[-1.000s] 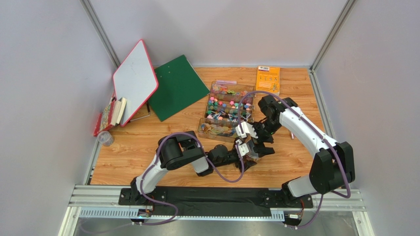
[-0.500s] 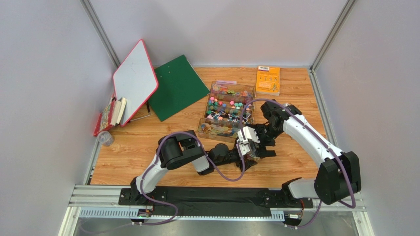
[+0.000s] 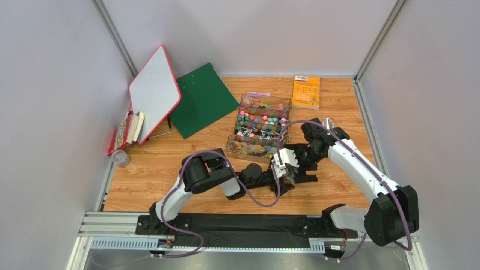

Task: Pack the candies
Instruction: Screw the bottle lid onto the packing bottle.

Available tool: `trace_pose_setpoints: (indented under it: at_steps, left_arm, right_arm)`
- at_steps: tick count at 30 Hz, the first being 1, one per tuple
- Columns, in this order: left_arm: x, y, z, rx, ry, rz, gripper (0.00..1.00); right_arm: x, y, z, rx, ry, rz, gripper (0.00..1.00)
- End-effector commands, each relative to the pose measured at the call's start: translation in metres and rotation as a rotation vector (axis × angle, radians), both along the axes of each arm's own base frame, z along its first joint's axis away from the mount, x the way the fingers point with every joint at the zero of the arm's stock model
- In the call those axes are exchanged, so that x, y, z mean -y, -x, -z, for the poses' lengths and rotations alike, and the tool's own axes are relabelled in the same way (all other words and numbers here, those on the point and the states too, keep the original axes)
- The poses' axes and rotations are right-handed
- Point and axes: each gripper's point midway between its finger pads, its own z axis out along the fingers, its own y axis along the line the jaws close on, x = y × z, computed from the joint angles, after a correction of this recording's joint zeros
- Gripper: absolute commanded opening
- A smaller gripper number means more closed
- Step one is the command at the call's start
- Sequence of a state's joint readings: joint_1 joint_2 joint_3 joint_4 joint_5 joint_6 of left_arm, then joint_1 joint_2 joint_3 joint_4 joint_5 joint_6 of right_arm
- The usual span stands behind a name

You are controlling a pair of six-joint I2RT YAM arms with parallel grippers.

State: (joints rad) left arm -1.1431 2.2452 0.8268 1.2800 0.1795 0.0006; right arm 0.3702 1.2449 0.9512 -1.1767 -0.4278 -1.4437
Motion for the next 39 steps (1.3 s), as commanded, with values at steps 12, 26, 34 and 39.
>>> trace_pose_setpoints:
  at_steps: [12,26,34,39]
  left_arm:
    - [-0.094,-0.006,0.139,-0.17,-0.483,-0.158,0.0]
    - [-0.094,-0.005,0.14,-0.173,-0.483,-0.152,0.0]
    - [-0.093,-0.003,0.14,-0.176,-0.479,-0.146,0.0]
    - [-0.082,0.006,0.138,-0.154,-0.51,-0.051,0.03]
  right_arm:
    - [0.053,0.119,-0.01,-0.427,0.218,0.054,1.0]
    - [0.049,0.112,-0.01,-0.473,0.241,0.142,1.0]
    - [0.054,0.116,-0.007,-0.477,0.266,0.15,1.0]
    - [0.048,0.105,-0.01,-0.444,0.238,0.155,1.0]
